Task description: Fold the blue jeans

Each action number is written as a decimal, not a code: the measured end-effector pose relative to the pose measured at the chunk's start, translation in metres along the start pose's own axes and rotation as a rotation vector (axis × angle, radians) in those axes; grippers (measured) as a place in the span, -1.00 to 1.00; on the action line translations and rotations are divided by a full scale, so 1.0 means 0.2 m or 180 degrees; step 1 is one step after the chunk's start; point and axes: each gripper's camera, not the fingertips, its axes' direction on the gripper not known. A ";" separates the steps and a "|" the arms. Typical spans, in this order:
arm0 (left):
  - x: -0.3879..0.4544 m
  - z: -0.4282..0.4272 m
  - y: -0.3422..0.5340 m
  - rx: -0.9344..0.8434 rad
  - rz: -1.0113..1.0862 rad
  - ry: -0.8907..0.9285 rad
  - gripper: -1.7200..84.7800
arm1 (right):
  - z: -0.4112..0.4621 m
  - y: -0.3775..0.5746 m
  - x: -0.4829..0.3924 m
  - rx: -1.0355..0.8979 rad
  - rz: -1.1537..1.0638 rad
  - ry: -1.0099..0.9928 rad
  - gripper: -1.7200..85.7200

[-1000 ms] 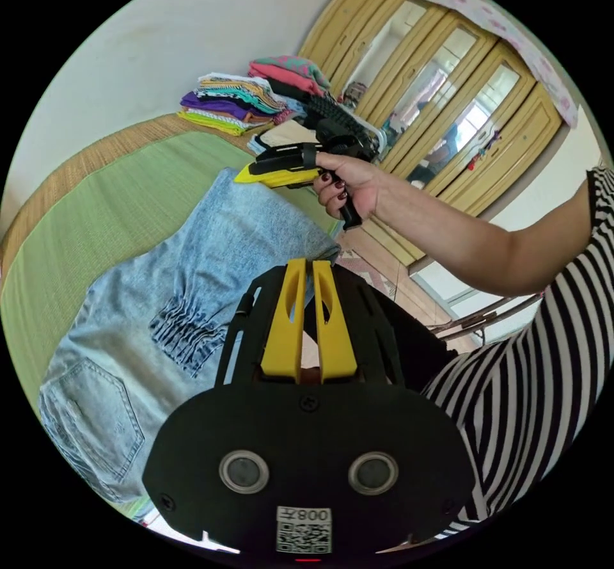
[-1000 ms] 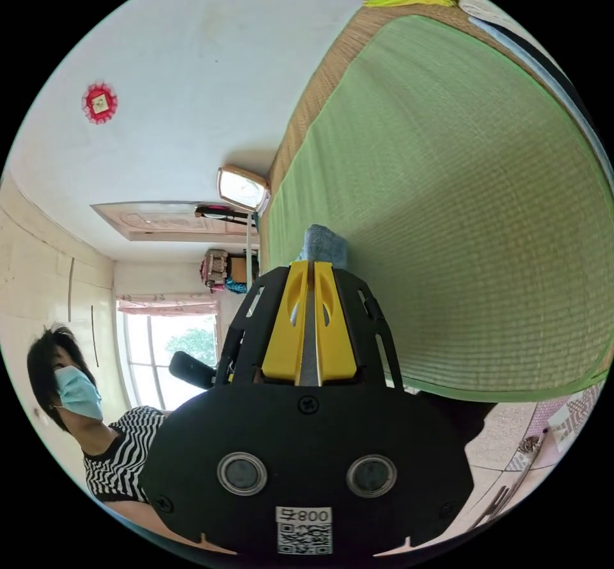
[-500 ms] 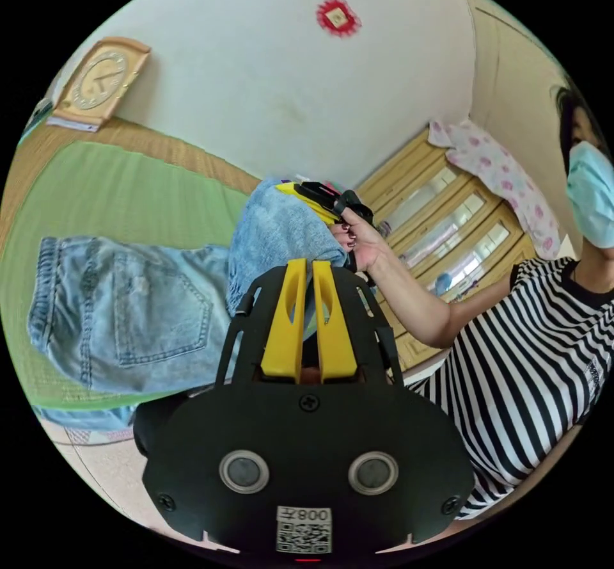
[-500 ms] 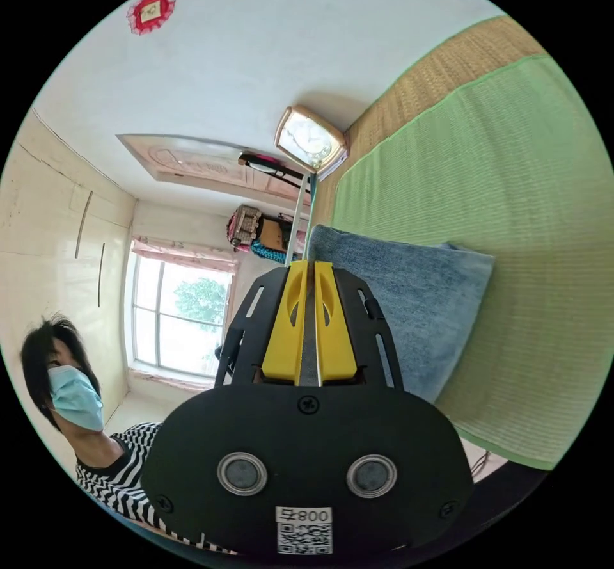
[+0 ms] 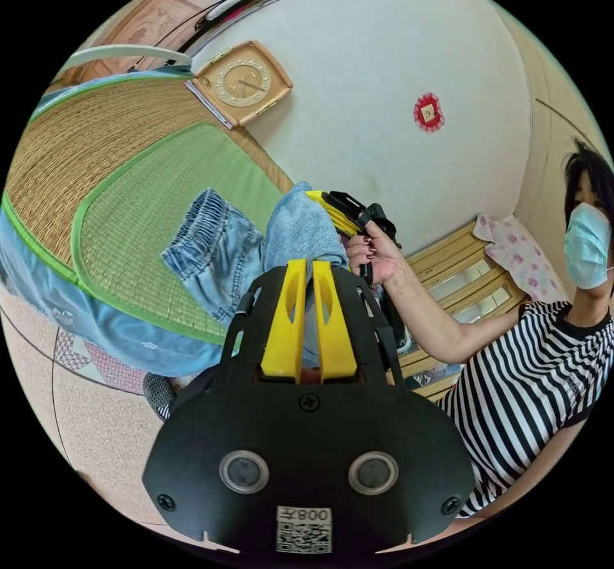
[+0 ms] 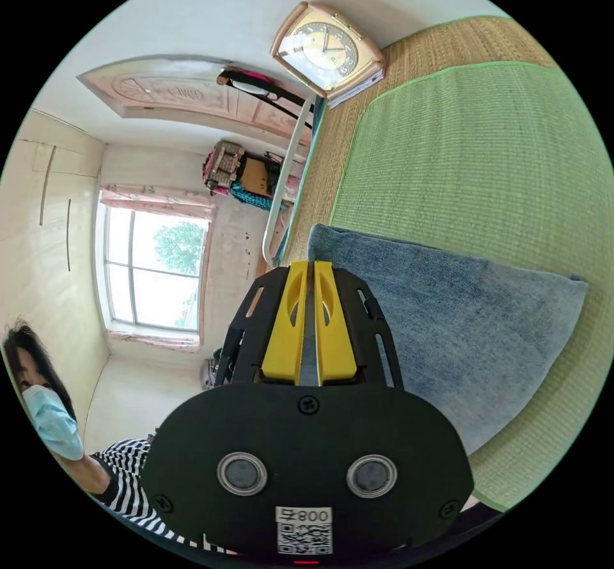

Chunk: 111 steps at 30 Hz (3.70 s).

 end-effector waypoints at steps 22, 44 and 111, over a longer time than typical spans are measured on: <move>0.13 -0.22 -0.18 -0.0024 0.0124 -0.1091 -0.96 | 0.81 -0.16 -0.04 -0.0838 -0.0875 0.0745 -0.96; 0.20 -0.01 -0.11 -0.0630 0.0265 -0.1925 -0.96 | 1.22 -0.25 -0.05 -0.0949 -0.1338 0.1541 -0.96; 0.37 1.01 0.10 -0.2574 -0.0410 -0.0448 -0.92 | -0.28 0.64 1.01 -0.0502 0.0420 -0.0201 -0.94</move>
